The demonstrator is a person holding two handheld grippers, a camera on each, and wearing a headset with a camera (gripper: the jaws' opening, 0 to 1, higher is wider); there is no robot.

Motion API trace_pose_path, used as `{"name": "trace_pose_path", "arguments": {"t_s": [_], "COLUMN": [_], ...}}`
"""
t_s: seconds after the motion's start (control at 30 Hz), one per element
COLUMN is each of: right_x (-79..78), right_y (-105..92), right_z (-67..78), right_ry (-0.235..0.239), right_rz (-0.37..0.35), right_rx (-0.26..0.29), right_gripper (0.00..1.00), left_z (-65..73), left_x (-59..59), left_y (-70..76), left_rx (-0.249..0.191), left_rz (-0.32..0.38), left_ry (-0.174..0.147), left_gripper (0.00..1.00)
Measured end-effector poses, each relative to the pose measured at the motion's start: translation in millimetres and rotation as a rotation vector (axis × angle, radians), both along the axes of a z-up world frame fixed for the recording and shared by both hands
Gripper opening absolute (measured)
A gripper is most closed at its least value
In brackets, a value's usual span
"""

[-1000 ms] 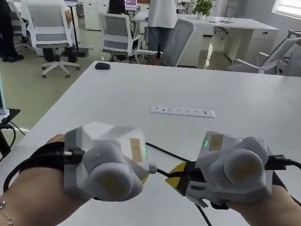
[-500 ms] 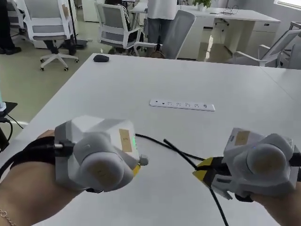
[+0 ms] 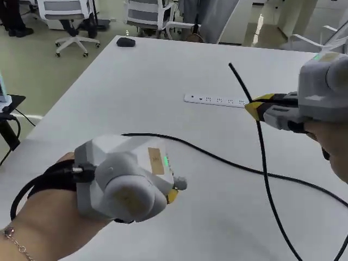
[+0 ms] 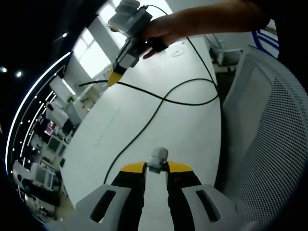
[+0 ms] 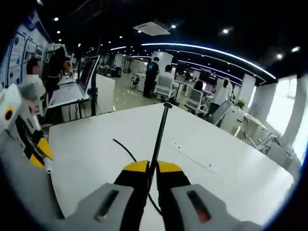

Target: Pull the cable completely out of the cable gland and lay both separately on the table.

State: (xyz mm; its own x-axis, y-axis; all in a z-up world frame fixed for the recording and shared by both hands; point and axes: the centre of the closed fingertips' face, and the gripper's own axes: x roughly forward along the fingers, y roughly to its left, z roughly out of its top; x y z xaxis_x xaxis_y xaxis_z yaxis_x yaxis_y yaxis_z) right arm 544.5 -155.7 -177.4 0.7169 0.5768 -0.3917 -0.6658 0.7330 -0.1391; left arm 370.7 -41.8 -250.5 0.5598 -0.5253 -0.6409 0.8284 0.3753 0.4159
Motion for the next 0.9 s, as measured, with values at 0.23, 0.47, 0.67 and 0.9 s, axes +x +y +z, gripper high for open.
{"name": "trace_pose_path", "arguments": {"t_s": [0.23, 0.47, 0.67, 0.9], "right_x": [64.2, 86.8, 87.1, 45.5], "right_y": [-23.8, -75.3, -93.7, -88.7], "right_z": [-56.7, -148.9, -163.6, -143.4], "right_ry": [0.133, 0.324, 0.348, 0.323], "right_rz": [-0.097, -0.173, -0.173, -0.1], "right_rx": [0.008, -0.219, -0.221, -0.209], "right_gripper": [0.04, 0.08, 0.15, 0.16], "left_z": [-27.0, -41.6, -44.8, -47.2], "left_x": [-4.3, -6.2, -2.3, 13.7], "left_y": [0.8, -1.4, -3.5, -5.9], "left_rx": [-0.009, 0.002, 0.006, 0.007], "left_rz": [0.018, 0.007, -0.012, -0.049], "left_ry": [0.075, 0.113, 0.133, 0.154], "left_gripper": [0.17, 0.17, 0.17, 0.17]}}
